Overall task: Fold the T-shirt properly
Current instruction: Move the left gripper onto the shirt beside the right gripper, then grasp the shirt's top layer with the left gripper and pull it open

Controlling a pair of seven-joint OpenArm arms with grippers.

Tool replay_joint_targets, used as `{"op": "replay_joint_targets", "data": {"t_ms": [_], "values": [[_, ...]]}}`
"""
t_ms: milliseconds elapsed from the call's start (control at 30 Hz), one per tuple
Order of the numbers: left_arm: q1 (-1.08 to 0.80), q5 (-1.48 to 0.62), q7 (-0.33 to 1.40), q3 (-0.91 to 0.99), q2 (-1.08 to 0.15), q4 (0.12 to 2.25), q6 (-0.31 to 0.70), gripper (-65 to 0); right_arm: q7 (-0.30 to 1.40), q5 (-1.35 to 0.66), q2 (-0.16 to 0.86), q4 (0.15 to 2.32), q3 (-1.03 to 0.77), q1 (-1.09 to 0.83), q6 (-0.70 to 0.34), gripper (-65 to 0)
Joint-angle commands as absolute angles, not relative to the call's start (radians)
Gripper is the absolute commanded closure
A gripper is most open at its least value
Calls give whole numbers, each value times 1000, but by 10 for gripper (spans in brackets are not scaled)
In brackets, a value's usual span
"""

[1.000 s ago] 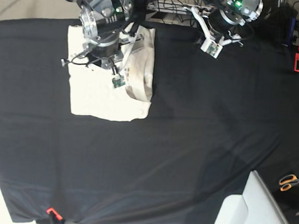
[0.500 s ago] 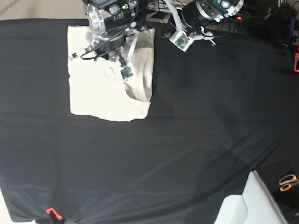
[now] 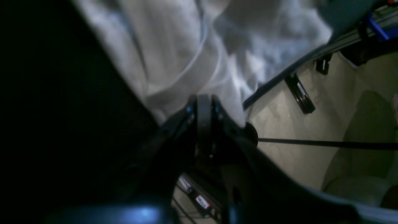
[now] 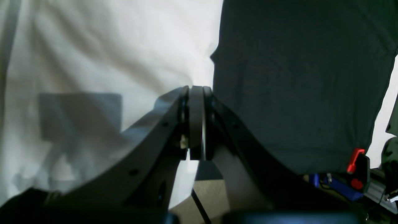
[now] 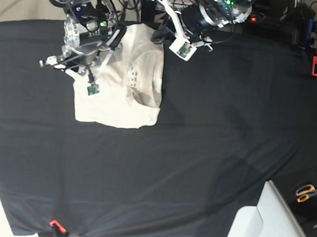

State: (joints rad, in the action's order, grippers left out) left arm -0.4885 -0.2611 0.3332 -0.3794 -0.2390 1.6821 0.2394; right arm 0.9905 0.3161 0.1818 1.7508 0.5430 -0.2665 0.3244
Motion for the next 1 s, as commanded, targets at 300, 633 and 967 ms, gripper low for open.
{"op": "replay_joint_targets", "data": {"t_ms": [300, 633, 967], "values": [[-409, -257, 315, -387, -242, 1684, 246, -327, 978, 325, 180, 1764, 544, -262, 329, -2], [-337, -255, 321, -389, -216, 1618, 245, -372, 978, 325, 180, 1764, 544, -257, 329, -2], [-283, -255, 321, -487, -194, 1549, 245, -309, 978, 325, 180, 1722, 544, -246, 328, -2]]}}
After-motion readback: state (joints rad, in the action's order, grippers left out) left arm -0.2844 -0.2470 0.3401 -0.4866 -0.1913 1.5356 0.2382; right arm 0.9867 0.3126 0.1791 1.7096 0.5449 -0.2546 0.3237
